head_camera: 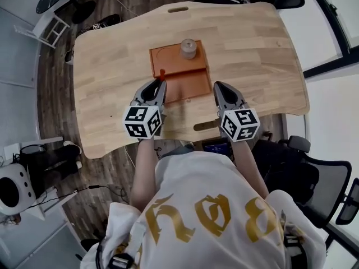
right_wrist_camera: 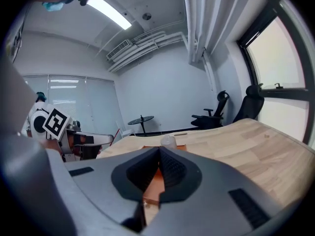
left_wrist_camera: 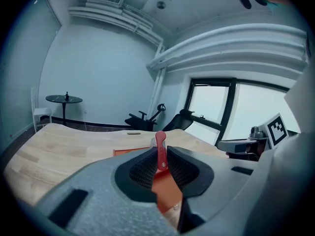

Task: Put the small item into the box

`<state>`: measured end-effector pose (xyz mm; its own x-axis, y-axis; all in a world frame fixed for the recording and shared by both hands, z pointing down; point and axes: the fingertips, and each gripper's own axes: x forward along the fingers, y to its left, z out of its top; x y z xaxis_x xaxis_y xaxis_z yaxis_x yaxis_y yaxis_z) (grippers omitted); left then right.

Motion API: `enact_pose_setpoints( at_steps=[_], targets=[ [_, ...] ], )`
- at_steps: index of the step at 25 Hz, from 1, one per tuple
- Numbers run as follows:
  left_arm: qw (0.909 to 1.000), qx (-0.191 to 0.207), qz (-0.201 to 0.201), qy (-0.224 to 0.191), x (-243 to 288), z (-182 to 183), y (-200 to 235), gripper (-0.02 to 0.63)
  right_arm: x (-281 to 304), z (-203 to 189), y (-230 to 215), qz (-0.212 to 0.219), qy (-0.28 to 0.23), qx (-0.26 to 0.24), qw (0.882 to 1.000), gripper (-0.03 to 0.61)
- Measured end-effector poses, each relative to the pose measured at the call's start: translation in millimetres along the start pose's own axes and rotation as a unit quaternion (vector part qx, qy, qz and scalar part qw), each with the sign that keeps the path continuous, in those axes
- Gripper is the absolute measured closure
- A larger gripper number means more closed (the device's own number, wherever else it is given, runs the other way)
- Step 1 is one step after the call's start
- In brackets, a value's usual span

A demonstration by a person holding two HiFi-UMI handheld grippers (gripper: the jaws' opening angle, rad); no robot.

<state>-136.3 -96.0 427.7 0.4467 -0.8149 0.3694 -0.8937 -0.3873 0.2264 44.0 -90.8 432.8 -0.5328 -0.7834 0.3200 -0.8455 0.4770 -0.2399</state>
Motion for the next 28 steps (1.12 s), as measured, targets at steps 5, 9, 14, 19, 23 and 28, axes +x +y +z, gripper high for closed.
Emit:
enact_pose_setpoints(
  at_steps=[5,9,14,19,23,28],
  targets=[
    [0.9996,0.009,-0.024,0.006,20,3,12,0.552,27,-2,-5,-0.02,0.002,-0.001,1.0,0.566],
    [0.9994,0.006,-0.034,0.008,25,1,16,0.552,35,-5,4,-0.019,0.008,-0.005,1.0,0.566],
    [0.999,0.009,-0.043,0.001,28,8,13,0.552,33,-4,2,-0.024,0.008,-0.008,1.0,0.566],
    [0.999,0.012,-0.043,-0.005,27,13,10,0.552,33,-1,1,-0.021,0.004,-0.011,1.0,0.566],
    [0.9991,0.012,-0.039,-0.012,30,13,9,0.552,36,-2,1,-0.01,0.002,-0.017,1.0,0.566],
    [0.9992,0.015,-0.038,-0.006,31,7,6,0.552,36,-7,-2,-0.007,0.002,-0.013,1.0,0.566]
  ],
)
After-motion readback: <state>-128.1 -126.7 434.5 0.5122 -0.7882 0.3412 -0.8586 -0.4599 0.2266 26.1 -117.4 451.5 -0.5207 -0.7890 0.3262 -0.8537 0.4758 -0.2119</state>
